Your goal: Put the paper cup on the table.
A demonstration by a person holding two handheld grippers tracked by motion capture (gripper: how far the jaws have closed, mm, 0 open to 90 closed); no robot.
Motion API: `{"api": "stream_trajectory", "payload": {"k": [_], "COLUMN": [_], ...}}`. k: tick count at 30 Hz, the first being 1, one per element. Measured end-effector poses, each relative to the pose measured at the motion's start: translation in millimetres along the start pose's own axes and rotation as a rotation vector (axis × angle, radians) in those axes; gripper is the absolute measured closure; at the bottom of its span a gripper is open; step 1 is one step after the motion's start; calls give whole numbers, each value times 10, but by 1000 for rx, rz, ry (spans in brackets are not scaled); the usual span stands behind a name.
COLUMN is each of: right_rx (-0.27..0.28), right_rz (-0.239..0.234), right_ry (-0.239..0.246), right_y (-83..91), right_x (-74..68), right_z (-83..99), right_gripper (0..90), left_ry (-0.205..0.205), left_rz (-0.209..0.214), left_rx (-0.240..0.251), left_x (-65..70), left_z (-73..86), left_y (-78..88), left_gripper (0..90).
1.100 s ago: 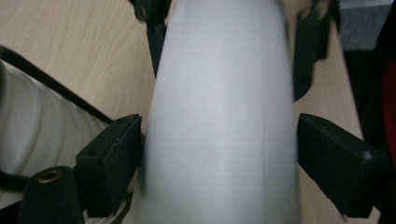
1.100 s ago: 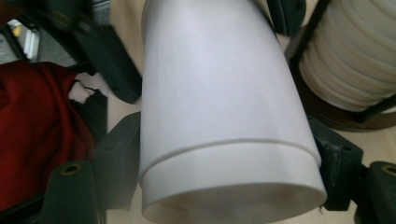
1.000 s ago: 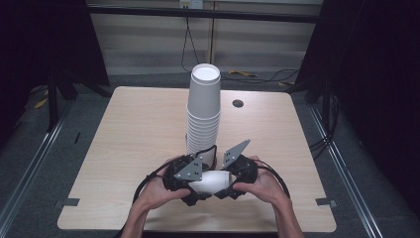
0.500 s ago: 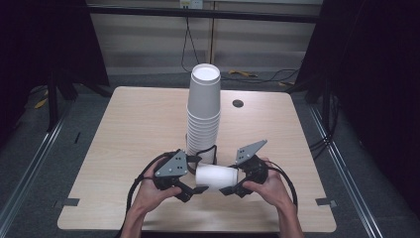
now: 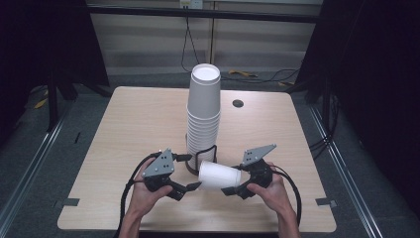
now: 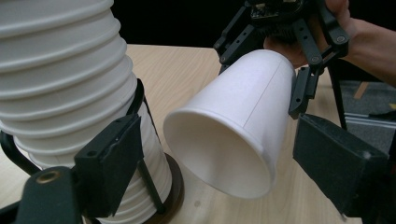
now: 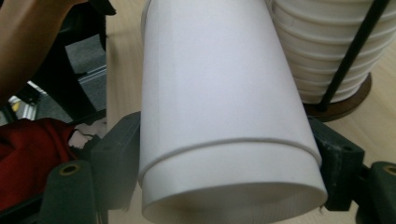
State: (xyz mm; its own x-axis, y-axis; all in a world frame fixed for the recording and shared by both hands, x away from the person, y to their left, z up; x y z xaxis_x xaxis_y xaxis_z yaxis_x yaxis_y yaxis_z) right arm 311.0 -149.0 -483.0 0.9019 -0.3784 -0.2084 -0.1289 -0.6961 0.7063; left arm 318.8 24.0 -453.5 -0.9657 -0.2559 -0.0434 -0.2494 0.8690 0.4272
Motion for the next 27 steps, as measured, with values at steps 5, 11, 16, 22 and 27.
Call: {"api": "stream_trajectory", "payload": {"k": [5, 11, 16, 22, 27], "right_rx": [36, 100, 144, 192, 218], "right_rz": [-19, -24, -53, -60, -65], "right_ry": [-5, -23, -38, -37, -21], "right_y": [9, 8, -7, 10, -5], "right_x": [-22, -8, 4, 9, -1], "right_z": [-6, 48, 82, 77, 63], "right_gripper": [235, 235, 233, 233, 233], "left_ry": [22, 25, 16, 29, 55], "left_rz": [-2, -9, 6, 10, 12], "left_rx": [15, 26, 22, 34, 62], "left_x": [6, 6, 49, 62, 62], "left_z": [58, 65, 74, 96, 115], "left_y": [-11, 10, -12, -23, -22], "left_gripper": [156, 156, 156, 156, 155]}}
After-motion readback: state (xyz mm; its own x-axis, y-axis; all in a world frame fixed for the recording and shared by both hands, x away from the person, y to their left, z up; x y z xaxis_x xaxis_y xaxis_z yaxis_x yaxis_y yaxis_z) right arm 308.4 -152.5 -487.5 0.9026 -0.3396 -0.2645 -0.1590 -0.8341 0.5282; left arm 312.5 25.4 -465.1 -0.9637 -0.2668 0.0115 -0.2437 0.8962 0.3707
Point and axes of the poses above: each handheld gripper's, and its own axes: y roughly backward along the jaws, z roughly out of its underside, x roughly to its right, the point moved 8 cm from there along -y, roughly forward along the jaws, and after that the axes turned 6 degrees about -x, right-handed, at the moved point
